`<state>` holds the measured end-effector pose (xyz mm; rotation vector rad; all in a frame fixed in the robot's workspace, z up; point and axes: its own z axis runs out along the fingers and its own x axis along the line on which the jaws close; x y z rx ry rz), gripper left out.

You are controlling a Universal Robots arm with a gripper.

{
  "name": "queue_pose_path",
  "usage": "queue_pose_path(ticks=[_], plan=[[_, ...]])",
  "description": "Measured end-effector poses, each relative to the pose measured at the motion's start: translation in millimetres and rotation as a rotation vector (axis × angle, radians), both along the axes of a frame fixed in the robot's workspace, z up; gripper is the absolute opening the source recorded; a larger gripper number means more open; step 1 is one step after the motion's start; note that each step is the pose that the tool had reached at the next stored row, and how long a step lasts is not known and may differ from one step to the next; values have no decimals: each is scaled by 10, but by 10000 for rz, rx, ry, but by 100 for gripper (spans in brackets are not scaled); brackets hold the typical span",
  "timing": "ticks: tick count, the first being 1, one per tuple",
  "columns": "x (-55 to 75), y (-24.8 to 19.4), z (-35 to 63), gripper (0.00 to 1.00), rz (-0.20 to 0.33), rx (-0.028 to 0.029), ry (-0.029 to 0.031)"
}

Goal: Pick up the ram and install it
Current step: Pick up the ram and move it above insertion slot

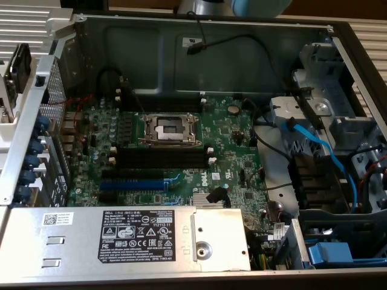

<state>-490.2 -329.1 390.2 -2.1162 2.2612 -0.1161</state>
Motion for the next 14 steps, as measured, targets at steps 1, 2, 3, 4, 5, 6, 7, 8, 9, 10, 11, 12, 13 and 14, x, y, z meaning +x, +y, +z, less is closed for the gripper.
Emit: queue_pose_path(ticks=[1, 2, 3, 4, 5, 6, 7, 8, 9, 10, 11, 12, 13, 14], plan=[[3, 0, -12, 10, 122, 0, 0], [5, 0, -30, 10, 240, 1, -3], [8, 0, -49, 10, 344, 1, -2], [11, -1, -66, 10, 439, 1, -1], [13, -2, -84, 10, 532, 0, 0], [15, -3, -102, 10, 626, 1, -1], [17, -5, -120, 10, 724, 0, 1], [20, -7, -138, 10, 815, 0, 0], [22, -10, -158, 10, 908, 0, -1], [25, -13, -176, 10, 986, 0, -1], [27, -17, -194, 10, 1056, 0, -1], [29, -22, -211, 10, 1117, 0, 1], [32, -27, -230, 10, 1178, 0, 0], [34, -32, -248, 10, 1233, 0, -1]])
